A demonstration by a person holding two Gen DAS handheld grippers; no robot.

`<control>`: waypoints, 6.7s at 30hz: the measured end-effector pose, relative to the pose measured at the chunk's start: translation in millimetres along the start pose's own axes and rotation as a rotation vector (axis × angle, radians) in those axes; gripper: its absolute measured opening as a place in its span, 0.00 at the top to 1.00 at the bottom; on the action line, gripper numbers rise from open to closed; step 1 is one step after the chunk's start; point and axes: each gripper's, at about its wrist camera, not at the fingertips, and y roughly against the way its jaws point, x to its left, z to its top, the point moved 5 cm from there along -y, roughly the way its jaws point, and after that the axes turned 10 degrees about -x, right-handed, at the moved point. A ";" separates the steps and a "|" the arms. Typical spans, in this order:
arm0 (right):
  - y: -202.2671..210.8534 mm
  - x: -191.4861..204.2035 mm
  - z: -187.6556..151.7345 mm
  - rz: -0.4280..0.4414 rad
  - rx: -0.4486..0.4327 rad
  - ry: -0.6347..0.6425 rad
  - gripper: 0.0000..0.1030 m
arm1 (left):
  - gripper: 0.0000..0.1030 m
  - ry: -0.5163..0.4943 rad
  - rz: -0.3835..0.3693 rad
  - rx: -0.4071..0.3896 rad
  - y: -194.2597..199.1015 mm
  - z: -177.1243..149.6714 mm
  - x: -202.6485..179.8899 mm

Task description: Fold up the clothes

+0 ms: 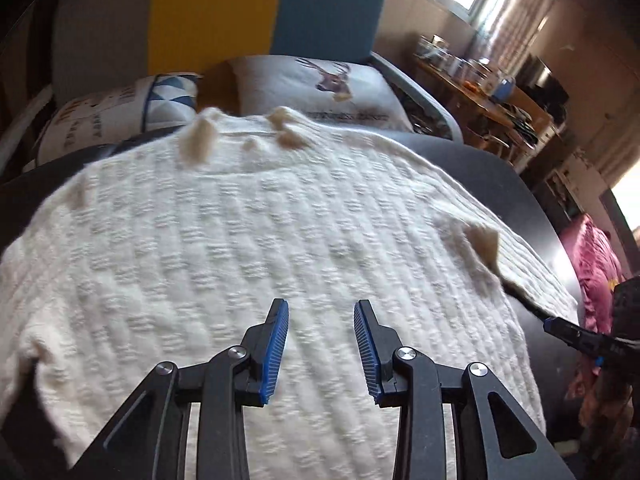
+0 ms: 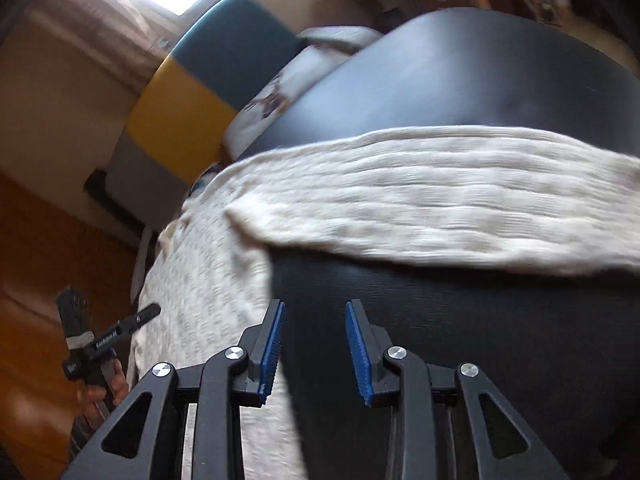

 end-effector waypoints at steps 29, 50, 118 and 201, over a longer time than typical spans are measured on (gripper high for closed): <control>22.6 -106.7 56.2 -0.462 -0.077 0.368 0.67 | 0.61 -0.086 -0.026 0.123 -103.7 45.5 -107.6; 35.4 -95.0 138.1 -0.411 -0.152 0.327 0.74 | 0.54 -0.123 -0.007 0.118 -126.5 62.4 -98.5; -62.8 -115.7 162.0 -0.746 -0.057 0.578 0.87 | 0.62 -0.323 -0.087 0.081 -220.8 119.0 -164.2; -174.4 70.9 39.2 0.172 0.238 0.071 0.80 | 0.62 -0.251 -0.476 0.140 -64.2 -54.3 -200.2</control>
